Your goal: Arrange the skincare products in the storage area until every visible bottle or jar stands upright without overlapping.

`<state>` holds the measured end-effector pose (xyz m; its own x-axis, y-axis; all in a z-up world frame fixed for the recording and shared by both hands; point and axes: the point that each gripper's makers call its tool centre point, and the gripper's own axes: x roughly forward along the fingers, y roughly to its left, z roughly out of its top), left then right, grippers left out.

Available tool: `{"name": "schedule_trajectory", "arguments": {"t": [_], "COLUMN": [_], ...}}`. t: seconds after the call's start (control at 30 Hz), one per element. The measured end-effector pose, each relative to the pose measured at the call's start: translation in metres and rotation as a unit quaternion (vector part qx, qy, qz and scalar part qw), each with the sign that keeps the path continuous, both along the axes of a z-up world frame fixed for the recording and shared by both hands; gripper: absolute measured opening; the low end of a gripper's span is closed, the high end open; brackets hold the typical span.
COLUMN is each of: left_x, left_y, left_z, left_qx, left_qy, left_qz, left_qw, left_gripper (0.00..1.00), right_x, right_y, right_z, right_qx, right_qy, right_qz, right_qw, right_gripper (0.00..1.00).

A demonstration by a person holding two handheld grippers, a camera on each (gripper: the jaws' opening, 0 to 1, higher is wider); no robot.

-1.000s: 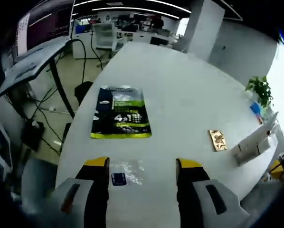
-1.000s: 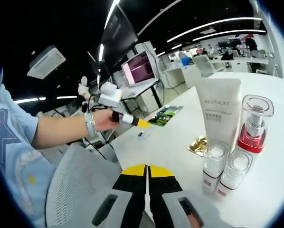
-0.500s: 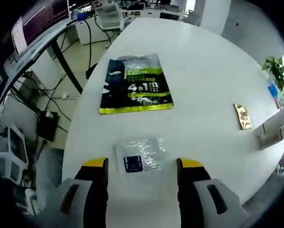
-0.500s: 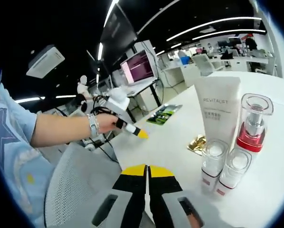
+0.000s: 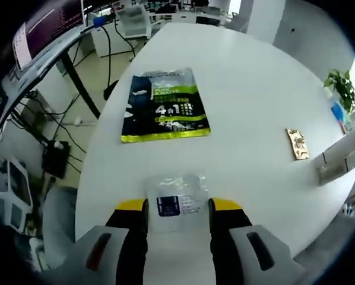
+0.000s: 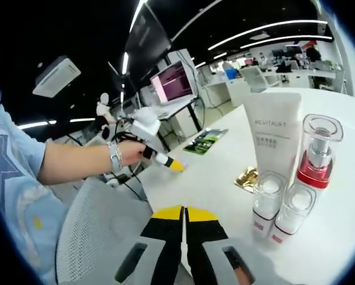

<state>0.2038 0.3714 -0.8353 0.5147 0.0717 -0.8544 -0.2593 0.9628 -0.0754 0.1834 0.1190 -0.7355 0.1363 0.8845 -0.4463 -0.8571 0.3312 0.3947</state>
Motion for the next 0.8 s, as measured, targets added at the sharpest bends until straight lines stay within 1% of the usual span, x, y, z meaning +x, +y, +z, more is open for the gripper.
{"name": "schedule_trajectory", "arguments": {"t": [0.2, 0.23, 0.27, 0.37, 0.4, 0.47, 0.5, 0.6, 0.67, 0.73, 0.77, 0.8], "left_x": [0.003, 0.004, 0.008, 0.017, 0.021, 0.025, 0.026, 0.027, 0.028, 0.028, 0.027, 0.027], "left_y": [-0.006, -0.008, -0.014, -0.03, -0.04, -0.053, -0.063, -0.078, -0.093, -0.112, -0.124, -0.132], "left_z": [0.019, 0.022, 0.028, 0.046, 0.055, 0.068, 0.077, 0.087, 0.097, 0.106, 0.112, 0.117], "left_qx": [0.016, 0.012, -0.002, -0.022, -0.03, -0.038, -0.04, -0.045, -0.054, -0.069, -0.079, -0.088], "left_qy": [-0.024, -0.029, -0.048, -0.095, -0.118, -0.147, -0.164, -0.178, -0.196, -0.214, -0.228, -0.236], "left_qz": [-0.024, -0.025, -0.029, -0.048, -0.064, -0.086, -0.099, -0.116, -0.132, -0.154, -0.17, -0.177], "left_qw": [0.9993, 0.9992, 0.9984, 0.994, 0.9905, 0.9847, 0.9807, 0.9761, 0.9702, 0.9621, 0.9554, 0.9513], "left_gripper": [0.36, 0.36, 0.36, 0.36, 0.36, 0.36, 0.36, 0.36, 0.36, 0.36, 0.36, 0.36], "right_x": [-0.001, -0.001, -0.001, 0.0, 0.001, 0.003, 0.005, 0.007, 0.008, 0.01, 0.011, 0.012], "right_y": [0.001, 0.001, 0.001, 0.0, 0.0, -0.001, -0.001, -0.001, -0.001, -0.001, -0.001, -0.002], "right_z": [-0.001, -0.001, -0.002, 0.0, 0.001, 0.004, 0.006, 0.01, 0.013, 0.016, 0.018, 0.021], "right_qx": [-0.002, -0.002, -0.003, 0.0, 0.003, 0.011, 0.016, 0.027, 0.035, 0.041, 0.046, 0.053], "right_qy": [0.002, 0.002, 0.001, -0.001, -0.002, -0.002, -0.002, -0.001, -0.003, -0.005, -0.006, -0.007], "right_qz": [0.002, 0.003, 0.003, 0.001, -0.002, -0.009, -0.013, -0.02, -0.025, -0.029, -0.032, -0.036], "right_qw": [1.0, 1.0, 1.0, 1.0, 1.0, 0.9999, 0.9998, 0.9994, 0.9991, 0.9987, 0.9984, 0.9979], "right_gripper": [0.0, 0.0, 0.0, 0.0, 0.0, 0.0, 0.0, 0.0, 0.0, 0.0, 0.0, 0.0]}}
